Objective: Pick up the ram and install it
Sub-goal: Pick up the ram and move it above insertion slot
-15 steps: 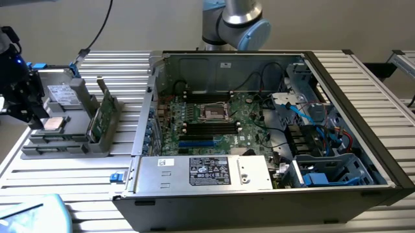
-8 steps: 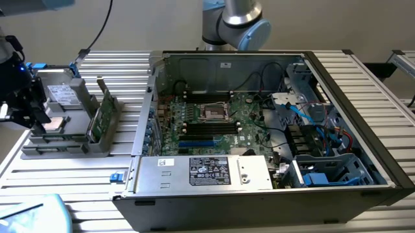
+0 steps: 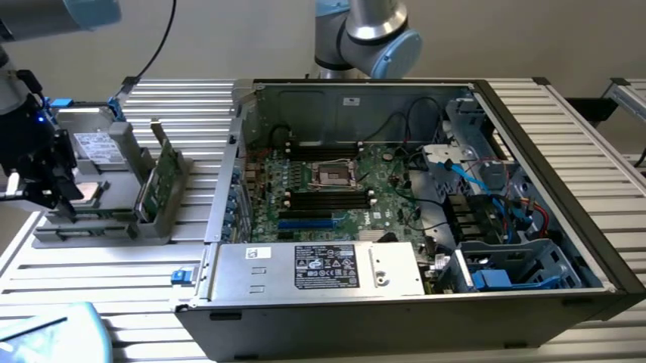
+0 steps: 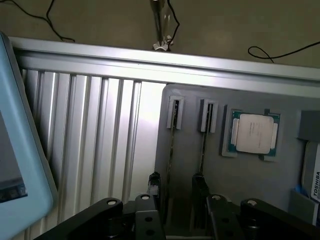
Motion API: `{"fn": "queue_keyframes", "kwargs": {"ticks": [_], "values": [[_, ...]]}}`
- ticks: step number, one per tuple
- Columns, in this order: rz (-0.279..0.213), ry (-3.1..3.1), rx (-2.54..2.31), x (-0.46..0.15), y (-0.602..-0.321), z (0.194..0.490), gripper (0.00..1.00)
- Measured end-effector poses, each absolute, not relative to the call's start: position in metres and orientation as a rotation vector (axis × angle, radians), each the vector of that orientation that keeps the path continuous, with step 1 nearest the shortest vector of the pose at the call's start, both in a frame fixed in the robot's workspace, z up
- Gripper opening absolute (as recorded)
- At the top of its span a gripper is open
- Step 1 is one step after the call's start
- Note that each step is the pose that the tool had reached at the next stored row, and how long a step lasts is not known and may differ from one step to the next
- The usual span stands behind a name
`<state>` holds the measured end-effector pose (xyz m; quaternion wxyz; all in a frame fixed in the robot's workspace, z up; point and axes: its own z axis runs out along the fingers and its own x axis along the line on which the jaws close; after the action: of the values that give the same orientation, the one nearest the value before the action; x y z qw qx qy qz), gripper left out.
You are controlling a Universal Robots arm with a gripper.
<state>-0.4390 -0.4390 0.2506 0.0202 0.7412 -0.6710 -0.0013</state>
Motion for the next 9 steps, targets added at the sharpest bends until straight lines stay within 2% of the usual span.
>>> {"fn": "queue_keyframes", "kwargs": {"ticks": [9], "values": [[-0.004, -2.08, 2.3, -0.437, -0.44, 0.234, 0.39]]}}
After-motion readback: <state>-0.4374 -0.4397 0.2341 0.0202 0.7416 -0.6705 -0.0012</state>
